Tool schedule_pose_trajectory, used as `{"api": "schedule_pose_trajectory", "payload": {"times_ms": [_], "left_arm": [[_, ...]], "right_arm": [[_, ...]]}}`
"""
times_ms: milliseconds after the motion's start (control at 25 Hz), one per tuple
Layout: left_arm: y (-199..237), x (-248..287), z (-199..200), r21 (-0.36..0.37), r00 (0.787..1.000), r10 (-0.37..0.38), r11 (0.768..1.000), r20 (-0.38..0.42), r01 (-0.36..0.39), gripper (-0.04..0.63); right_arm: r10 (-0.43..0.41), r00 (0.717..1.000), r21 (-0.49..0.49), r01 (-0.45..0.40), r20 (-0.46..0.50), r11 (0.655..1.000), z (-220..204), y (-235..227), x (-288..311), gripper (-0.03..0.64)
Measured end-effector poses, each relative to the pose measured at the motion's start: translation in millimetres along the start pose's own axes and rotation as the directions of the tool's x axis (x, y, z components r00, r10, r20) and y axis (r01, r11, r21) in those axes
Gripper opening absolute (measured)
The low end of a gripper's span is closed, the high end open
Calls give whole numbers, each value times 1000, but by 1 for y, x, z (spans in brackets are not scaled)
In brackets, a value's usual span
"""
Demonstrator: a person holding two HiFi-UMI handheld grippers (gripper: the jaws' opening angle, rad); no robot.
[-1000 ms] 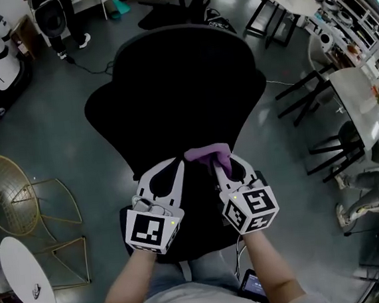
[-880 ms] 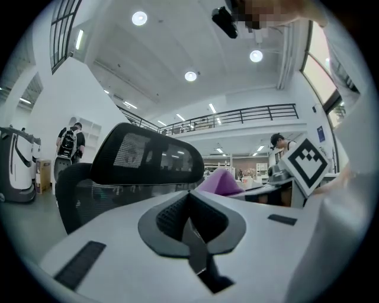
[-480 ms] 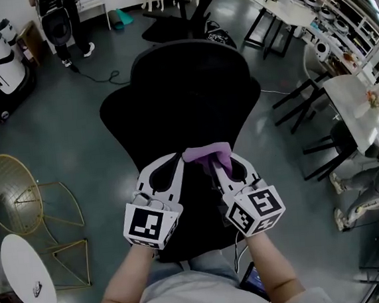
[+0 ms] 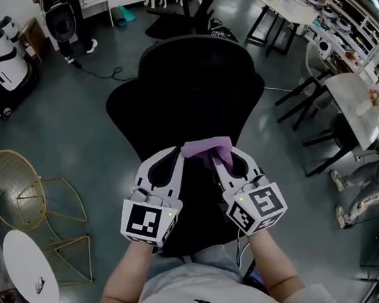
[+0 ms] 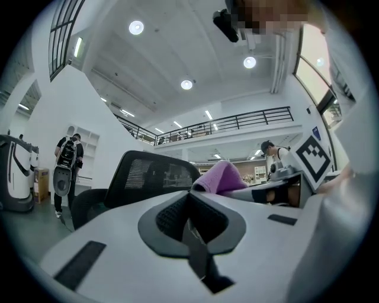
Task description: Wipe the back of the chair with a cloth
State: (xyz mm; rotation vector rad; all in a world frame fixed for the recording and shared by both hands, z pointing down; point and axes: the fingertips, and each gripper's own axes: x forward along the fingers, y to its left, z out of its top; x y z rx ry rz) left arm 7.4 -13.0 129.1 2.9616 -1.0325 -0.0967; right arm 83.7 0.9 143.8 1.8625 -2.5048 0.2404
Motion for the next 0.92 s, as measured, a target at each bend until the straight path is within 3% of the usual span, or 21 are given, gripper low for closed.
{"api": "schedule_pose_trajectory", "payload": {"times_ms": [920], "left_arm": [[10, -15, 26, -12, 996, 29, 1000, 84, -28, 12]], "right_arm": [[-14, 1000, -10, 14, 1, 1000, 1, 7, -2, 52]]}}
